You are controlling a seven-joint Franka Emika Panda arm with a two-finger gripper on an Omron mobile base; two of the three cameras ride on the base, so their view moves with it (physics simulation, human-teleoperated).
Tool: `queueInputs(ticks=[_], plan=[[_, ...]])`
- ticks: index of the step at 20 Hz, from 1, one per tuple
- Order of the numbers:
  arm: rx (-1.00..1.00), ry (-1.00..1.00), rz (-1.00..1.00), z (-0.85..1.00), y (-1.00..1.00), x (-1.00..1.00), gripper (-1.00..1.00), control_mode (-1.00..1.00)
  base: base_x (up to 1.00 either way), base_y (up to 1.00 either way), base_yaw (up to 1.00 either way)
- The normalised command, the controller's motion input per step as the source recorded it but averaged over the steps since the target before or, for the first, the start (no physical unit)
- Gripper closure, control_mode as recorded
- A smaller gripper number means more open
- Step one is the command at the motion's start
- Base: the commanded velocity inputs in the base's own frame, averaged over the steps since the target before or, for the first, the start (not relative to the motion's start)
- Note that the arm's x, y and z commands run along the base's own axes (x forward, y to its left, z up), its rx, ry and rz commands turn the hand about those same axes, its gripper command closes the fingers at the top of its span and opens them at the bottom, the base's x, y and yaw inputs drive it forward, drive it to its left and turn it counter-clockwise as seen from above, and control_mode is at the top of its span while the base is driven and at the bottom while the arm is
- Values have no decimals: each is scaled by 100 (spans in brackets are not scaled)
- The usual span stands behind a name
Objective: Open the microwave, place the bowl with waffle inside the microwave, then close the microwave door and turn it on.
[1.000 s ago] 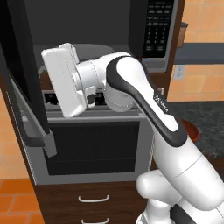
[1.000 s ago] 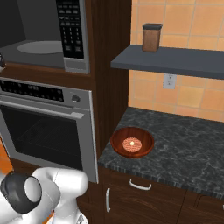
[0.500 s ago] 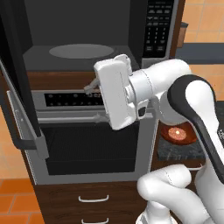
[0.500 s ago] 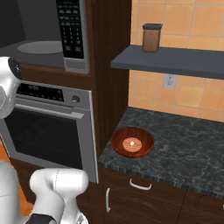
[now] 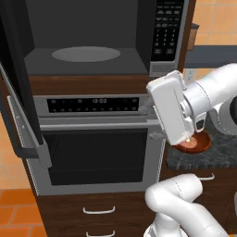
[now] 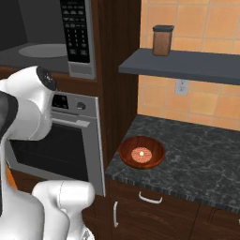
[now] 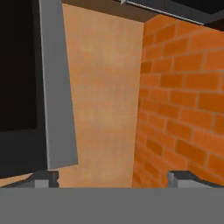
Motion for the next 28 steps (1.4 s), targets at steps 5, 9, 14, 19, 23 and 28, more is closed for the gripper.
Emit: queueInputs(ticks=[5, 9, 14, 19, 23, 28], plan=[[-21, -3, -22, -75, -100, 0, -100, -100, 0, 0, 0], [-25, -5, -31, -70, -100, 2, -100, -100, 0, 0, 0], [-31, 2, -31, -61, -100, 28, -100, -100, 0, 0, 0], [-9, 17, -28, -31, -100, 69, -100, -100, 0, 0, 0], [3, 8, -20, -36, -100, 78, -100, -100, 0, 0, 0], [0, 0, -15, -66, -93, 50, -100, -100, 0, 0, 0]])
